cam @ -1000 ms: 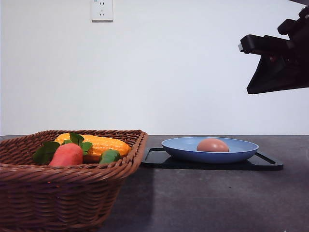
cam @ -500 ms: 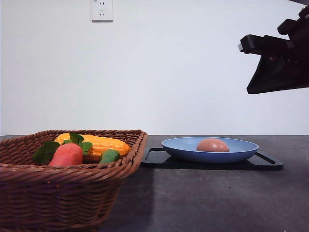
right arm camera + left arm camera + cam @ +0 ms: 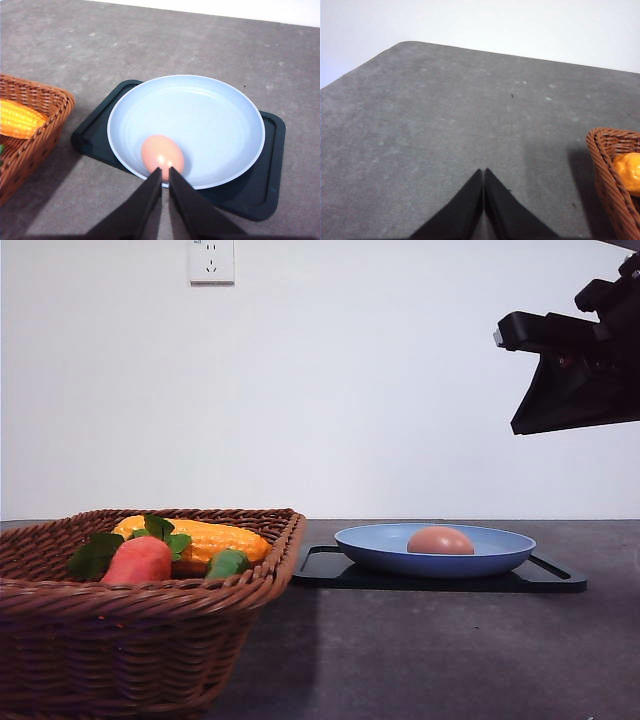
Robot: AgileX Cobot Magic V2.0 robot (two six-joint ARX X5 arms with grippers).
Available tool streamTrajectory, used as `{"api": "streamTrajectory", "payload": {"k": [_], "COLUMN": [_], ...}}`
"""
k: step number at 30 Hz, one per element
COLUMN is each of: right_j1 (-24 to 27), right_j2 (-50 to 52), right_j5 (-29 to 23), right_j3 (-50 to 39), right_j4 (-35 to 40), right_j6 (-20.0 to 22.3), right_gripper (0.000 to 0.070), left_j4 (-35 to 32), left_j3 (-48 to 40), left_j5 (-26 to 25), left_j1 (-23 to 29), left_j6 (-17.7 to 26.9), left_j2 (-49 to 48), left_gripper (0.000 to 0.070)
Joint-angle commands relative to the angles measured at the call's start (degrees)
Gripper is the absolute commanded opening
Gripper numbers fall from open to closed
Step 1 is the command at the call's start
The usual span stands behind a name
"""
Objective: Transfer egg from basket to plate and serve
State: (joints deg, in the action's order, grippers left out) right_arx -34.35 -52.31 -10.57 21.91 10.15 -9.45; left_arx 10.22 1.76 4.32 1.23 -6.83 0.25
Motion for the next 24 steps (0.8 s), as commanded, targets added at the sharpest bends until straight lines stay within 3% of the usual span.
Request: {"api": "streamTrajectory", "payload": {"k": [1,7,10,13,18,24], "right_j1": [-0.35,0.26,1.83,4.59,12.55,22.05], "right_j2": [-0.39,3.83,9.89,15.94,28.0,40.67], "right_j5": [-0.17,-2.24,-6.67,-6.65,-1.46,9.15], "right_j3": [0.39,0.36,-0.33,-1.76,-6.62,-14.75], "right_j4": [0.78,-1.38,-1.66,-1.66,-1.64,-1.66], "right_j6": [-0.66,2.09,8.38,11.85,13.33,13.33], "right_gripper": [0.0,0.0,0.0,0.0,0.0,0.0], "left_j4": [0.39,0.39,0.39,0.39,0.42,0.39], "left_j3": [-1.53,-1.53,-1.53,-1.53,-1.53,-1.53], "left_j5": [-0.2,-0.2,-0.2,-0.2,-0.2,-0.2], "left_j1": [0.09,0.09,0.09,0.09,0.09,0.09], "left_j6": [-0.13,-0.11,-0.11,-0.11,-0.13,-0.11], "left_j2": [-0.09,-0.09,-0.09,-0.09,-0.09,-0.09], "left_gripper": [0.0,0.0,0.0,0.0,0.0,0.0]}}
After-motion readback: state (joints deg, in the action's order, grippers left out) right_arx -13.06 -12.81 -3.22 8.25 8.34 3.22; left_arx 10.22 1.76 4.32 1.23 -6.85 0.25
